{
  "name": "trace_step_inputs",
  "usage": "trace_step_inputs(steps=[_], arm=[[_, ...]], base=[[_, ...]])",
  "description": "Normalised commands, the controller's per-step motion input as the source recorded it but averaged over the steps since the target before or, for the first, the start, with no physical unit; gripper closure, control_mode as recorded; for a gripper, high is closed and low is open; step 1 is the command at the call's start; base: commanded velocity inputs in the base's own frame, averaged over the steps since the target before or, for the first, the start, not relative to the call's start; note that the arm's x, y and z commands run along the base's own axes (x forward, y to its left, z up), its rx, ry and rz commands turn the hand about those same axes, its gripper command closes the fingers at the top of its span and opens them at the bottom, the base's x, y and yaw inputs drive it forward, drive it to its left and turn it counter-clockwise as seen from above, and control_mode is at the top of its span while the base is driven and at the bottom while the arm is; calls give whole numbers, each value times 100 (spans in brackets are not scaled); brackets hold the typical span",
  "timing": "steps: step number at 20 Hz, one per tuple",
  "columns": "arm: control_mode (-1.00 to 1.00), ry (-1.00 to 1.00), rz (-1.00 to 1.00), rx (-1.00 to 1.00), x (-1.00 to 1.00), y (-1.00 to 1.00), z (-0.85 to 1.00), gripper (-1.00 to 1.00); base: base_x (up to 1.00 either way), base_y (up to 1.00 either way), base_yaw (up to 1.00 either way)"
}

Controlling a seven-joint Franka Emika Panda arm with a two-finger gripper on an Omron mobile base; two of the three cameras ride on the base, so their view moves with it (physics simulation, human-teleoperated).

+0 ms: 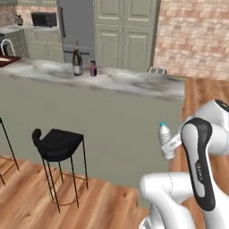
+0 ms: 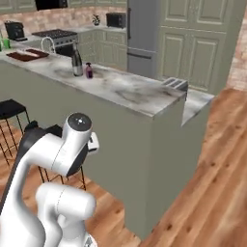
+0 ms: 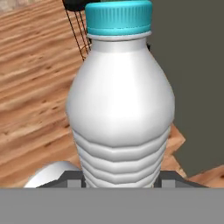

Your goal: Place the drinks on the dining counter in a tight cluster.

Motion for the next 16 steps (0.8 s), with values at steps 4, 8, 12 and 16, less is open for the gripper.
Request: trace_step_inputs(steps=[4,8,12,16], arm=[[100,0,0,0,0,0,0,100],[100,0,0,0,0,0,0,100],[100,0,0,0,0,0,0,100],[100,0,0,0,0,0,0,100]], base=[[0,100,-41],[17,95,-43],[31,70,-56],[30,60,-57]])
